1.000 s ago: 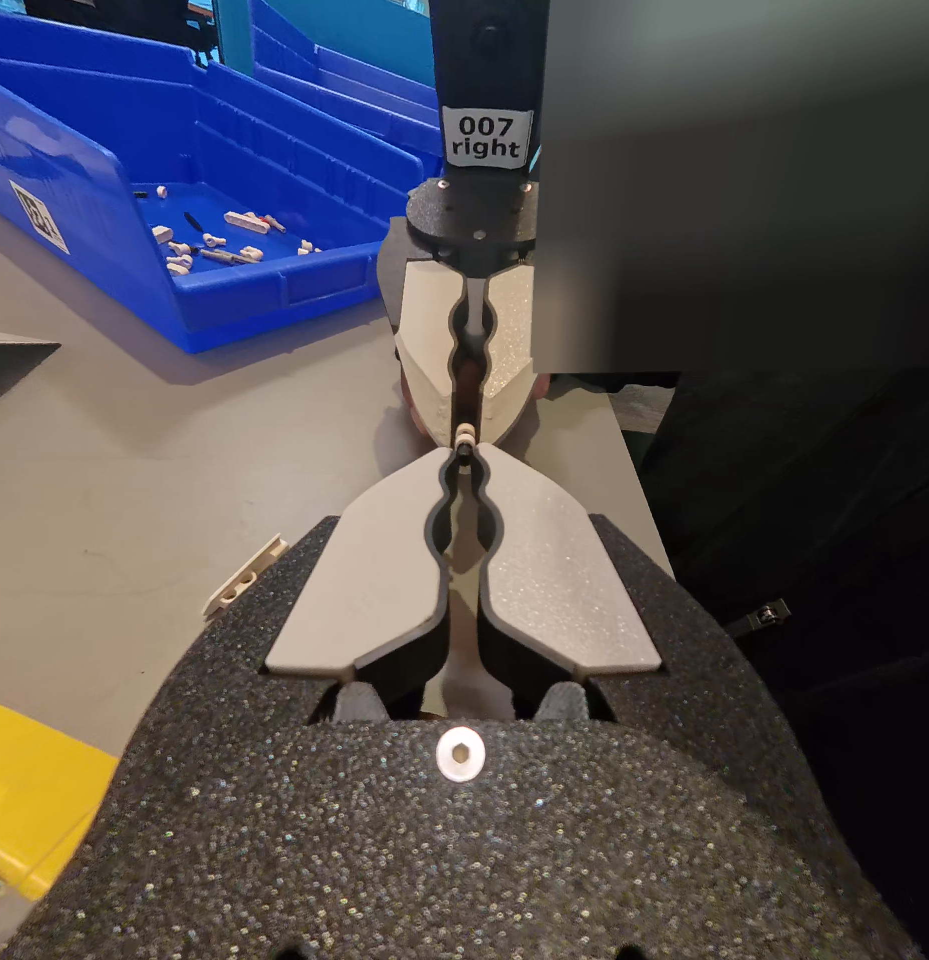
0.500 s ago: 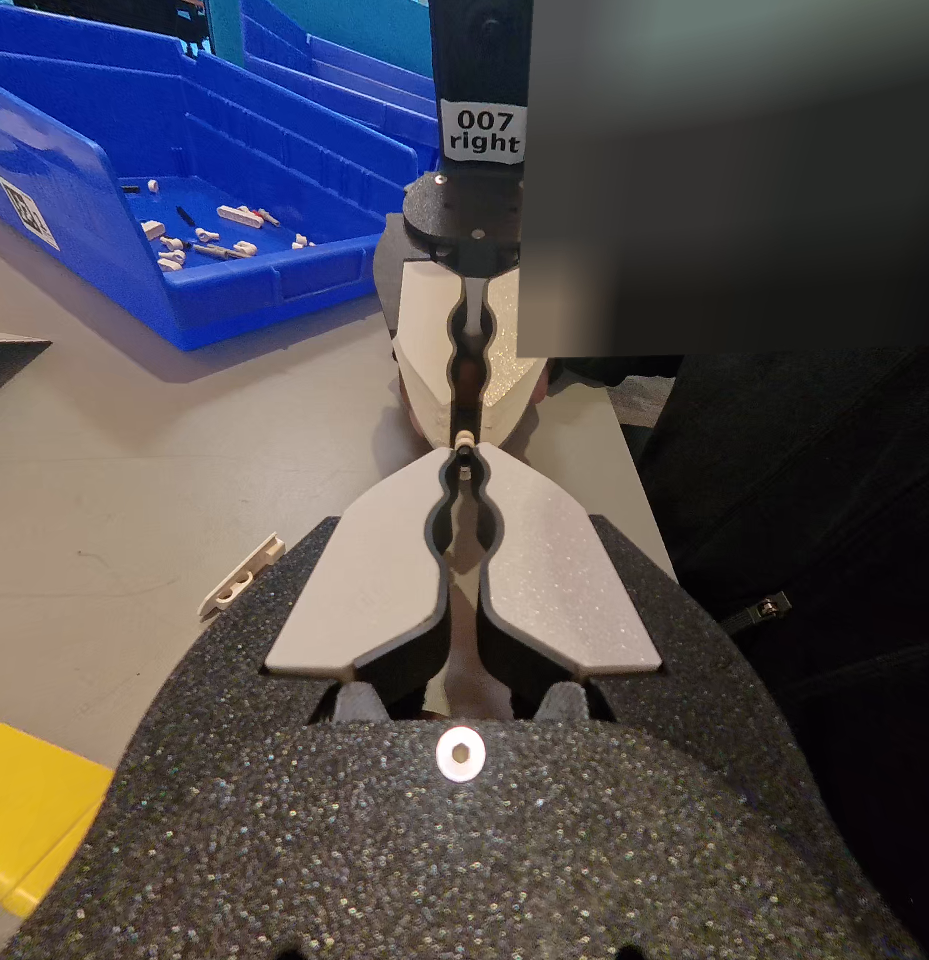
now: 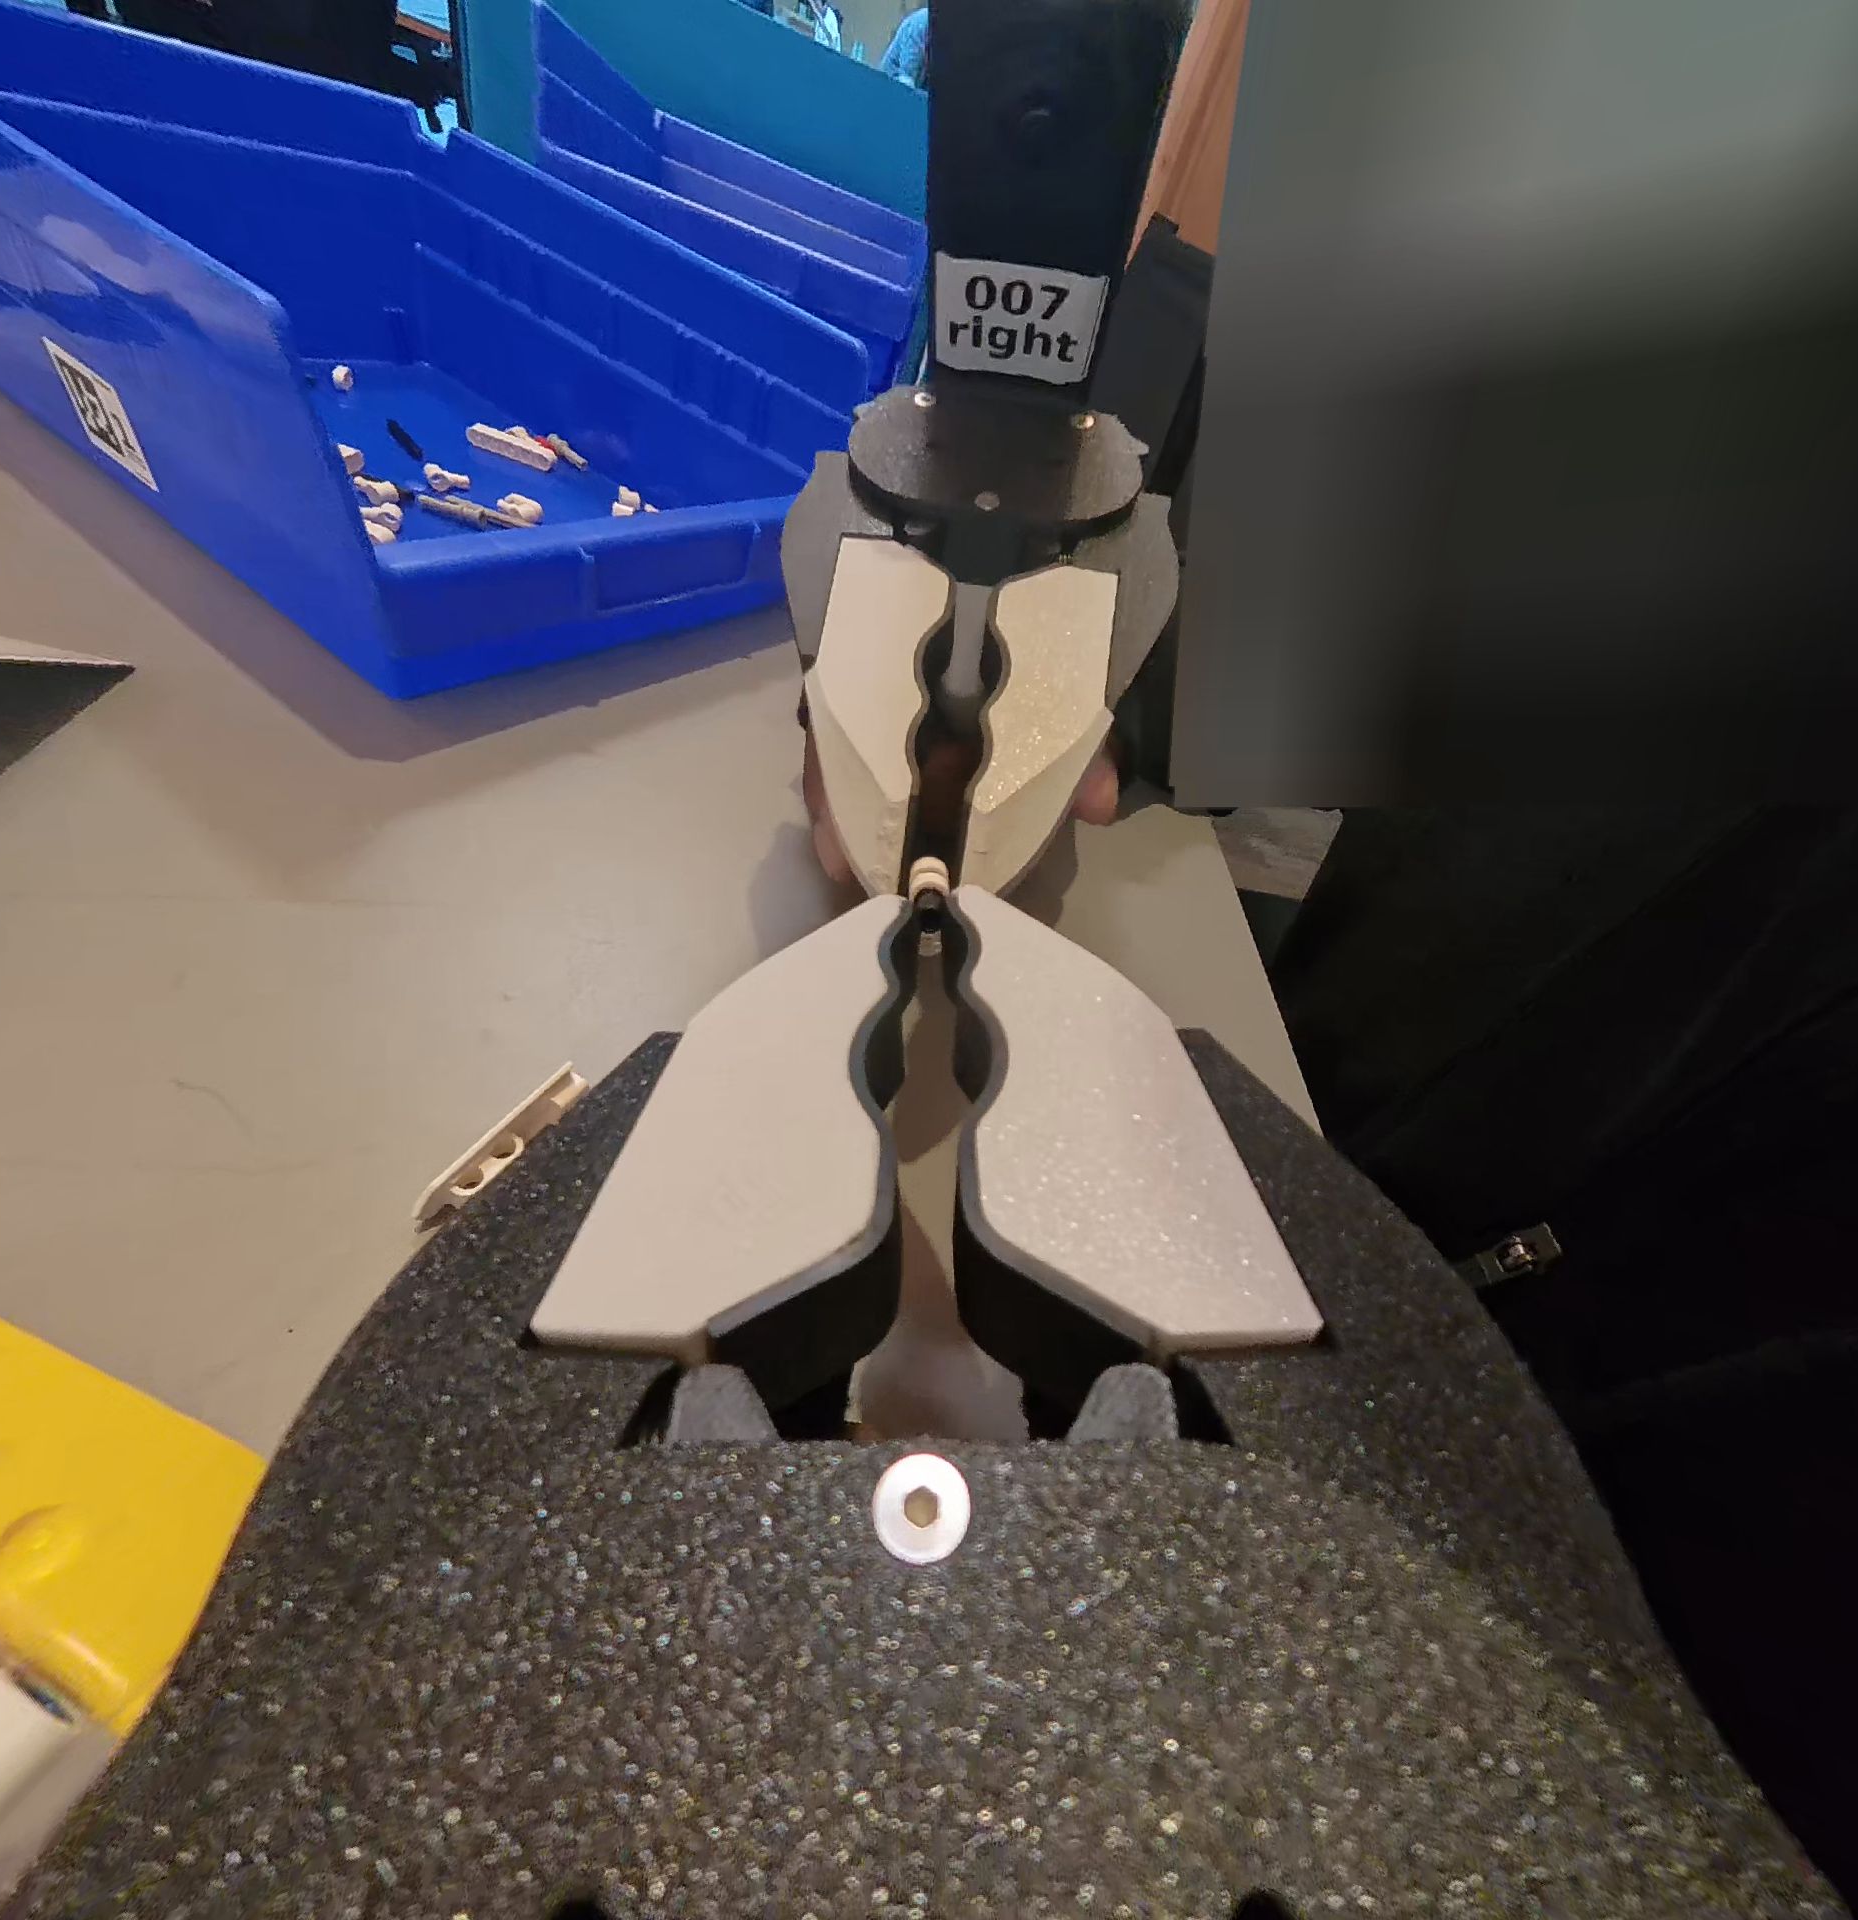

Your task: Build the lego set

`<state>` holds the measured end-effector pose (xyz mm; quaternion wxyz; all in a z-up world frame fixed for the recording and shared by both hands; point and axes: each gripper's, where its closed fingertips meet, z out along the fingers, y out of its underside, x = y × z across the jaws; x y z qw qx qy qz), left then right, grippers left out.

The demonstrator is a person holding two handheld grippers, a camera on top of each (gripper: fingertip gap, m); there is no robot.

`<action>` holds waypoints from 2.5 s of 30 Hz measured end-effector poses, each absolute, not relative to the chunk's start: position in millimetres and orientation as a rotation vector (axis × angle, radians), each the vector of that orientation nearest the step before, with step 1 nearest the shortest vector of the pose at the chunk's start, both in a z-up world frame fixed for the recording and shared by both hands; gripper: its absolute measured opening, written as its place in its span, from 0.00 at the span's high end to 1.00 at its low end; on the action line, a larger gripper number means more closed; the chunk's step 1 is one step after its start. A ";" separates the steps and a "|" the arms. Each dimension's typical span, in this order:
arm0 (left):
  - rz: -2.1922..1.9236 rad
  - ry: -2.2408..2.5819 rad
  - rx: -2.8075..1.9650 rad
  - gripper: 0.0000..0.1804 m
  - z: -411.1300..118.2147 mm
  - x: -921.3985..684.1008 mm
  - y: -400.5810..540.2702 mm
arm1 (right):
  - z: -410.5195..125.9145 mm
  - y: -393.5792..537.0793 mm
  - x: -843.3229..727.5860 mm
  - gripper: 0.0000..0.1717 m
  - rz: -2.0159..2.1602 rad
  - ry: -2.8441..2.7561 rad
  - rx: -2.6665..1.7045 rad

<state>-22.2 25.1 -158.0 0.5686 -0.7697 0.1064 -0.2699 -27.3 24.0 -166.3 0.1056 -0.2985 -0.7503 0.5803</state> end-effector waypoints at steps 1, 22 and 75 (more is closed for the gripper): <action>-0.636 0.243 -1.803 0.98 -157.2 -23.1 25.1 | -166.5 24.5 -27.5 0.96 1.708 -2.211 -0.884; -0.605 0.278 -1.828 0.98 -161.0 -19.2 24.1 | -171.8 27.8 -22.8 1.00 1.650 -2.267 -0.847; -0.742 0.075 -1.652 0.98 -135.5 -35.4 28.7 | -151.6 22.8 -38.6 0.97 1.898 -2.071 -1.040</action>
